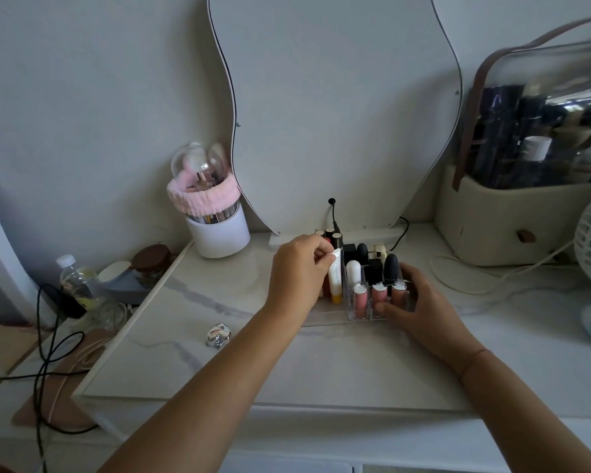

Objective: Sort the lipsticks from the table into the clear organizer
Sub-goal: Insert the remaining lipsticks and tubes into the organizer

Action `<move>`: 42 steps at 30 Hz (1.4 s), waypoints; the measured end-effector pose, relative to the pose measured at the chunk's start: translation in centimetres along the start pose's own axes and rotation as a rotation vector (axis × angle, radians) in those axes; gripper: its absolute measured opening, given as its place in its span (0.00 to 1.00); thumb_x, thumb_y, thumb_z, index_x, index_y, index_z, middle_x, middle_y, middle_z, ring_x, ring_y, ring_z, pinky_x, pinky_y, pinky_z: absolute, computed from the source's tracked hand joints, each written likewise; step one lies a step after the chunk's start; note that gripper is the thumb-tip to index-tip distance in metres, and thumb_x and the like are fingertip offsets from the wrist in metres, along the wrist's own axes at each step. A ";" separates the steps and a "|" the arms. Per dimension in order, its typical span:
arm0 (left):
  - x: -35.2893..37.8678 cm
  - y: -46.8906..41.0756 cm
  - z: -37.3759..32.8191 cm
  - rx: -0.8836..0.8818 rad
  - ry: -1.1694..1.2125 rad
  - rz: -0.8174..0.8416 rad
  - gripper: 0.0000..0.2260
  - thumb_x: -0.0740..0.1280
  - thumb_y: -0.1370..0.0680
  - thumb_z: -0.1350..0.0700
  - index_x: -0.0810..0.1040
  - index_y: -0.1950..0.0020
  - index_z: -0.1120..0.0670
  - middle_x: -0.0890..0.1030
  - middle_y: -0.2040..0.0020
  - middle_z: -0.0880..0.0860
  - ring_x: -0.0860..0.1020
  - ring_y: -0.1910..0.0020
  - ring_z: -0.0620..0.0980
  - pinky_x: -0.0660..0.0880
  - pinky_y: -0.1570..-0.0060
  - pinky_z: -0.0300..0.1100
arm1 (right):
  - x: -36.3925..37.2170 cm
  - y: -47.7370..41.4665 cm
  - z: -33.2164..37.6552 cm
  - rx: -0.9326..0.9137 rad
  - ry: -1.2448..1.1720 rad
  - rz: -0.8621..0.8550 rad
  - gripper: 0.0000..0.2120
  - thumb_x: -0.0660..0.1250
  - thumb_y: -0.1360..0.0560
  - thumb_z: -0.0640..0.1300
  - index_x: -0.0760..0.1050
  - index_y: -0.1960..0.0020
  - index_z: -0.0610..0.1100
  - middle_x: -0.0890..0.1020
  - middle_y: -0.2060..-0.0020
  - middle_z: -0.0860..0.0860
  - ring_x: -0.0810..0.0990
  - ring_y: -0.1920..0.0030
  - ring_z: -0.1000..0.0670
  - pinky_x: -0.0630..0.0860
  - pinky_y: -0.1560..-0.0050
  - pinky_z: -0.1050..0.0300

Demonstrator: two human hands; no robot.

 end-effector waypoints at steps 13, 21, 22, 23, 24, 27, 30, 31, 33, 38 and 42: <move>-2.0 0.0 0.9 0.022 -0.004 -0.040 0.05 0.74 0.31 0.58 0.81 0.58 0.54 0.81 0.60 0.48 0.78 0.64 0.44 0.75 0.60 0.37 | 0.0 -0.1 -0.1 0.001 0.025 0.006 0.34 0.75 0.34 0.46 0.65 0.31 0.53 0.78 0.43 0.56 0.78 0.47 0.55 0.70 0.53 0.64; -0.2 1.5 0.2 0.131 -0.021 0.116 0.11 0.77 0.34 0.55 0.82 0.55 0.53 0.75 0.63 0.46 0.73 0.67 0.43 0.74 0.63 0.40 | -0.1 -0.1 0.1 0.009 0.038 0.010 0.35 0.76 0.34 0.45 0.65 0.31 0.51 0.79 0.45 0.56 0.78 0.51 0.60 0.69 0.56 0.69; 0.2 1.7 0.1 0.146 -0.027 0.124 0.09 0.76 0.34 0.55 0.82 0.56 0.53 0.75 0.64 0.45 0.72 0.68 0.40 0.73 0.63 0.39 | -0.1 0.0 0.2 0.013 0.038 0.010 0.35 0.76 0.34 0.45 0.65 0.31 0.51 0.79 0.46 0.57 0.77 0.51 0.62 0.69 0.57 0.70; 0.4 1.8 0.1 0.153 -0.028 0.126 0.08 0.76 0.33 0.56 0.82 0.56 0.53 0.74 0.64 0.44 0.71 0.69 0.38 0.72 0.64 0.37 | -0.1 0.0 0.2 0.015 0.032 0.008 0.35 0.76 0.34 0.45 0.65 0.31 0.52 0.79 0.46 0.57 0.77 0.51 0.63 0.69 0.57 0.70; 0.5 1.9 0.2 0.154 -0.027 0.126 0.06 0.75 0.32 0.56 0.82 0.56 0.53 0.75 0.64 0.44 0.71 0.68 0.36 0.70 0.64 0.34 | -0.1 0.0 0.2 0.016 0.026 0.005 0.35 0.76 0.35 0.44 0.65 0.31 0.52 0.79 0.46 0.57 0.77 0.51 0.63 0.69 0.56 0.69; 0.3 2.3 0.3 0.179 -0.027 0.142 0.05 0.73 0.30 0.57 0.83 0.55 0.54 0.78 0.62 0.46 0.72 0.67 0.37 0.71 0.63 0.33 | -0.1 0.0 0.2 0.011 0.030 0.002 0.35 0.76 0.34 0.44 0.65 0.32 0.53 0.79 0.46 0.56 0.78 0.50 0.59 0.70 0.54 0.65; 0.1 3.6 0.3 0.290 -0.062 0.259 0.06 0.71 0.27 0.56 0.82 0.52 0.55 0.82 0.57 0.50 0.77 0.60 0.43 0.77 0.58 0.41 | -0.2 0.0 0.3 0.002 0.038 0.004 0.34 0.76 0.34 0.45 0.65 0.32 0.54 0.78 0.46 0.57 0.76 0.51 0.63 0.69 0.56 0.70; 0.1 4.3 0.5 0.325 -0.075 0.303 0.07 0.70 0.26 0.56 0.82 0.50 0.56 0.82 0.55 0.51 0.78 0.58 0.45 0.77 0.56 0.43 | -0.2 0.1 0.3 0.004 0.043 0.004 0.34 0.76 0.34 0.45 0.65 0.32 0.54 0.78 0.46 0.58 0.76 0.51 0.63 0.68 0.56 0.71; 0.1 5.7 0.9 0.364 -0.078 0.351 0.08 0.69 0.26 0.56 0.82 0.49 0.57 0.82 0.54 0.52 0.79 0.55 0.47 0.77 0.54 0.44 | -0.2 0.1 0.3 0.006 0.050 -0.001 0.35 0.76 0.34 0.46 0.65 0.32 0.53 0.78 0.46 0.58 0.77 0.51 0.61 0.68 0.56 0.71; 0.0 8.1 2.2 0.393 -0.107 0.416 0.14 0.70 0.27 0.49 0.81 0.46 0.55 0.82 0.50 0.50 0.77 0.50 0.47 0.74 0.50 0.42 | -0.1 0.1 0.3 0.004 0.064 0.000 0.35 0.75 0.34 0.47 0.64 0.31 0.53 0.76 0.45 0.58 0.77 0.49 0.56 0.67 0.56 0.70; 0.3 8.6 3.0 0.365 -0.166 0.527 0.19 0.69 0.28 0.45 0.78 0.40 0.52 0.80 0.45 0.49 0.74 0.45 0.47 0.70 0.44 0.43 | -0.1 0.1 0.3 0.010 0.061 -0.005 0.35 0.75 0.34 0.47 0.64 0.31 0.53 0.77 0.45 0.57 0.77 0.49 0.56 0.67 0.57 0.71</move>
Point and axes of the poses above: each hand's wrist, its own y-axis away from the middle knuckle, its own x-axis out of the palm, z = x × y, the point moved 2 cm from there along -y, towards the middle knuckle
